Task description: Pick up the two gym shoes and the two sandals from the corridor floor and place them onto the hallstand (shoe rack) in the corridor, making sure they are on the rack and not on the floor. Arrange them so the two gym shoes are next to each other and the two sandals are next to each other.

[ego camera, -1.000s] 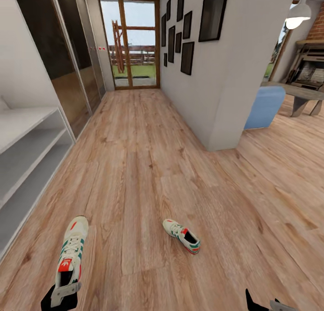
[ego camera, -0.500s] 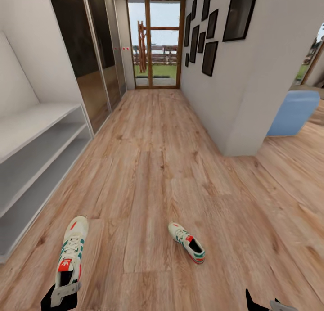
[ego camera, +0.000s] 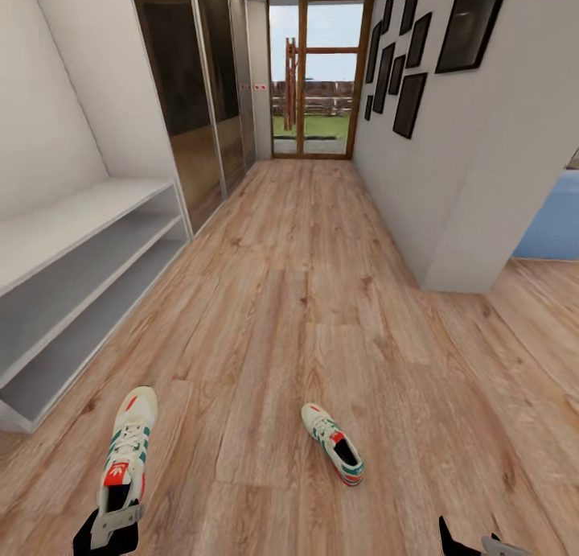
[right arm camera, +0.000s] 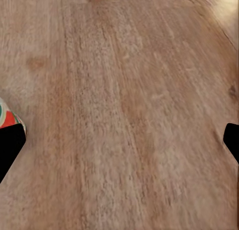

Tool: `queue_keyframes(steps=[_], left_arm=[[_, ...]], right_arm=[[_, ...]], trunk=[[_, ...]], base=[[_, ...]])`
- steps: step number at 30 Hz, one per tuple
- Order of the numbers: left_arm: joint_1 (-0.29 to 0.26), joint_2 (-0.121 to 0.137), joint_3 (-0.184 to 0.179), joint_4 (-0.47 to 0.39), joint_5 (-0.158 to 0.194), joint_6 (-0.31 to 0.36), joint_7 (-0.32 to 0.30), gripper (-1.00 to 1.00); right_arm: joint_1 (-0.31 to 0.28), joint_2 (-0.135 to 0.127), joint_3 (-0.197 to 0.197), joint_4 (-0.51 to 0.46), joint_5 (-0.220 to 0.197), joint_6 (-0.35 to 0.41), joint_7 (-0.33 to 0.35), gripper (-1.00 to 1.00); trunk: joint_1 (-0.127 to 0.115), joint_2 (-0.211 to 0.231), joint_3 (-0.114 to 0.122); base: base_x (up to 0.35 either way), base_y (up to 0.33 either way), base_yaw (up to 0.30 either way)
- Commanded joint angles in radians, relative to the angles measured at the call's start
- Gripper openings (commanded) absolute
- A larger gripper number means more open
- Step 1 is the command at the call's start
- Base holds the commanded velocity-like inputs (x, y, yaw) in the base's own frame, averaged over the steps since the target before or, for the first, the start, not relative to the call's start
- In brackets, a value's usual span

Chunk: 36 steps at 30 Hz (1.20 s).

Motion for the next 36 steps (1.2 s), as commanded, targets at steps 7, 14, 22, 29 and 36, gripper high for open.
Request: queue_keyframes(steps=[7,14,22,29,36], left_arm=[[-0.001,-0.001,0.007,0.001,-0.01,-0.004,0.0,-1.0],[-0.001,0.0,0.007,0.001,-0.01,-0.004,0.0,-1.0],[-0.001,-0.001,0.007,0.0,-0.01,-0.005,0.0,-1.0],[-0.001,-0.001,0.006,-0.001,-0.01,-0.005,0.0,-1.0],[-0.001,0.0,0.006,-0.001,-0.01,-0.005,0.0,-1.0]], right_arm=[[-0.001,-0.006,-0.009,-0.006,0.009,-0.026,0.009,1.0],[-0.001,0.001,-0.01,-0.002,0.006,-0.028,0.007,1.0],[-0.001,0.002,-0.011,-0.003,0.006,-0.028,0.006,1.0],[-0.001,0.001,-0.011,-0.004,0.006,-0.028,0.006,1.0],[-0.001,0.001,-0.011,-0.005,0.006,-0.028,0.006,1.0]], trunk=[[0.0,0.0,-0.001],[0.0,0.0,-0.001],[0.0,0.0,-0.001],[0.0,0.0,-0.001],[0.0,0.0,-0.001]], base=[[0.073,-0.077,0.013],[0.003,-0.003,0.055],[0.0,0.0,0.253],[0.017,-0.016,0.278],[0.117,-0.173,0.279]])
